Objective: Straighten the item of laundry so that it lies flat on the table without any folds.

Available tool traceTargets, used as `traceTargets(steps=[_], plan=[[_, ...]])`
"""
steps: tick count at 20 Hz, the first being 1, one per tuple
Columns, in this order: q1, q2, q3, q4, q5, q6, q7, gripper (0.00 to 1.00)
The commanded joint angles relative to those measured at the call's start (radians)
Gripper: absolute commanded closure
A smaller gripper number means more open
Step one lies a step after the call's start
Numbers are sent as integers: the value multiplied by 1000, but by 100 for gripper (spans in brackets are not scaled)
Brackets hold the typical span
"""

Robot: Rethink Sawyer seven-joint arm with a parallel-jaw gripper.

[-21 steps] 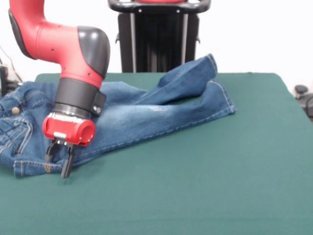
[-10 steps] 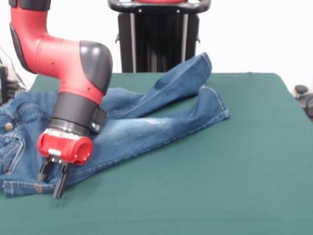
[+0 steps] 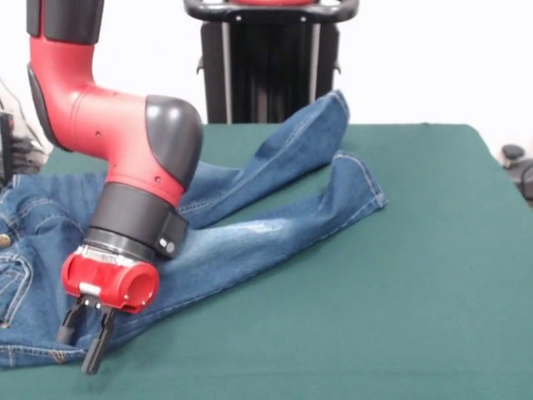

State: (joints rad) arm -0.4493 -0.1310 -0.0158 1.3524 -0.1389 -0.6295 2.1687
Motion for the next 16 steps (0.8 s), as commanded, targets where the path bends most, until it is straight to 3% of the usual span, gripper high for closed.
traceTargets(steps=[1, 3, 5, 7, 10, 16], plan=[[145, 90, 28, -20, 181, 160, 80, 0], [229, 50, -95, 15, 310, 336, 33, 0], [295, 5, -206, 44, 376, 510, 14, 0], [316, -56, -251, 75, 372, 677, 20, 0], [301, -160, -240, 111, 314, 883, 9, 0], [241, -324, -181, 191, 228, 1002, -7, 0]])
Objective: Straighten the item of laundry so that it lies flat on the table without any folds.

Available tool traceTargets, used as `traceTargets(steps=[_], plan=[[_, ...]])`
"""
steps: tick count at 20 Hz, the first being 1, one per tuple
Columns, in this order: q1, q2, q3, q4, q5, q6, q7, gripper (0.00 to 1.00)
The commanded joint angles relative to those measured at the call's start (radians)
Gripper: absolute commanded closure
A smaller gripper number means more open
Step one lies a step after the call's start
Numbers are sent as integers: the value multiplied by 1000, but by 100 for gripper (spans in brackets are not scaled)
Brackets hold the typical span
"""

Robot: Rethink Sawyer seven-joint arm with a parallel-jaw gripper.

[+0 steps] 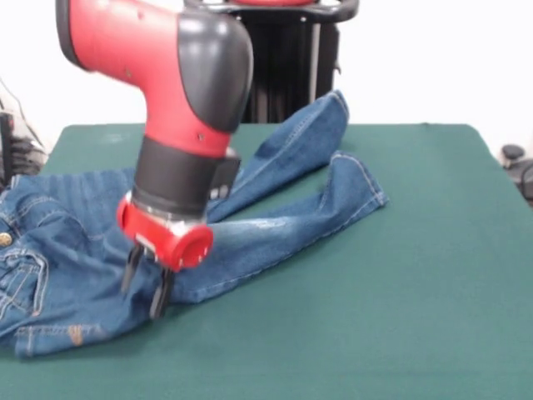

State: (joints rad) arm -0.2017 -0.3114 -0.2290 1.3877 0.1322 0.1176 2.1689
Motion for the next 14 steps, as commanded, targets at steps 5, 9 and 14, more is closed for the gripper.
traceTargets(steps=[5, 9, 14], plan=[[-44, -208, 80, 189, -72, 275, -15, 0], [-20, -197, 62, 185, -86, 303, 23, 0], [-2, -180, 52, 216, -97, 248, 60, 0]])
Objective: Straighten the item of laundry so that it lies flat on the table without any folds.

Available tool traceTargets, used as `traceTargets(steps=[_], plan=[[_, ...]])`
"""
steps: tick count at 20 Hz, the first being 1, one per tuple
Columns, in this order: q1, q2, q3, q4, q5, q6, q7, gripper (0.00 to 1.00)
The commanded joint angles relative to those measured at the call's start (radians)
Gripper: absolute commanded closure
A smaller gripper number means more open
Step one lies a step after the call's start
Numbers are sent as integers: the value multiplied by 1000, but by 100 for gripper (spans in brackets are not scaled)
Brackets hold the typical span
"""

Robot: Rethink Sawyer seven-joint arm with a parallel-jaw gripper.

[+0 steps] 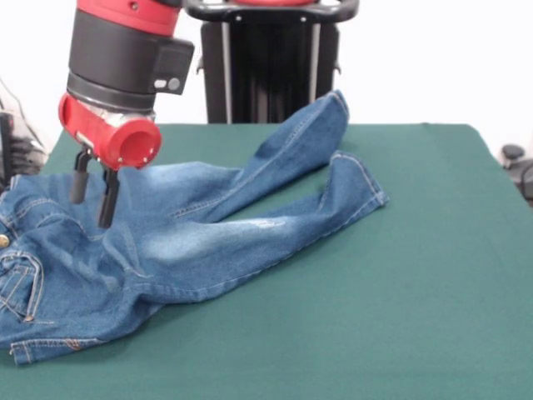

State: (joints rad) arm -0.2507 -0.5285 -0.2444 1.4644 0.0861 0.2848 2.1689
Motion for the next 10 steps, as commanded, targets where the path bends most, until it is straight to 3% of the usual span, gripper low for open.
traceTargets(steps=[1, 10], plan=[[47, 40, 72, 148, -48, 76, 64, 0], [114, 44, 38, 219, 24, 151, 172, 0]])
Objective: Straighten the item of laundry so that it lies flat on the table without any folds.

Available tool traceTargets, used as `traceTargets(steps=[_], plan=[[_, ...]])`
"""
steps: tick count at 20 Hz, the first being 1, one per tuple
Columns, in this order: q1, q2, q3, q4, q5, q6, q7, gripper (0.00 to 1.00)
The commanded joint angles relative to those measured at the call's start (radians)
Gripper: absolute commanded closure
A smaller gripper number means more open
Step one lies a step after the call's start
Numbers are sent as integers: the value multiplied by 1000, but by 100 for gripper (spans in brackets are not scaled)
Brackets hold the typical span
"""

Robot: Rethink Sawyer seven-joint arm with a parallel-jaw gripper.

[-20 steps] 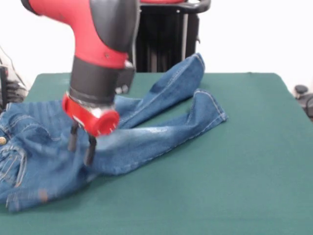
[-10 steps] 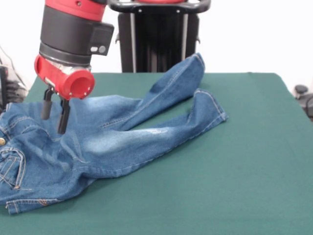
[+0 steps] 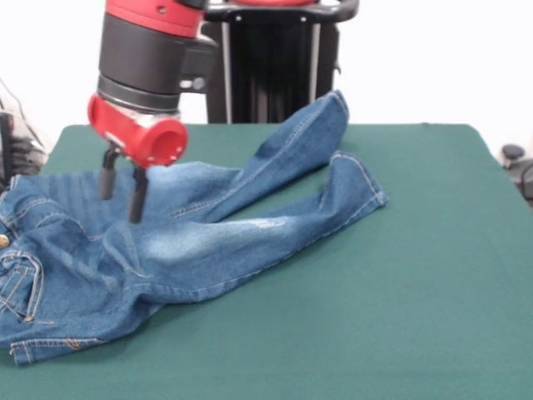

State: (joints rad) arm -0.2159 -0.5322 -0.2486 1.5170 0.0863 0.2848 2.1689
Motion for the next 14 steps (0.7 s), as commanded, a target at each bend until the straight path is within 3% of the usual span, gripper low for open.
traceTargets(steps=[1, 14], plan=[[73, 39, 56, 185, 32, 157, 172, 0], [80, -45, 114, 285, 102, 311, 168, 0]])
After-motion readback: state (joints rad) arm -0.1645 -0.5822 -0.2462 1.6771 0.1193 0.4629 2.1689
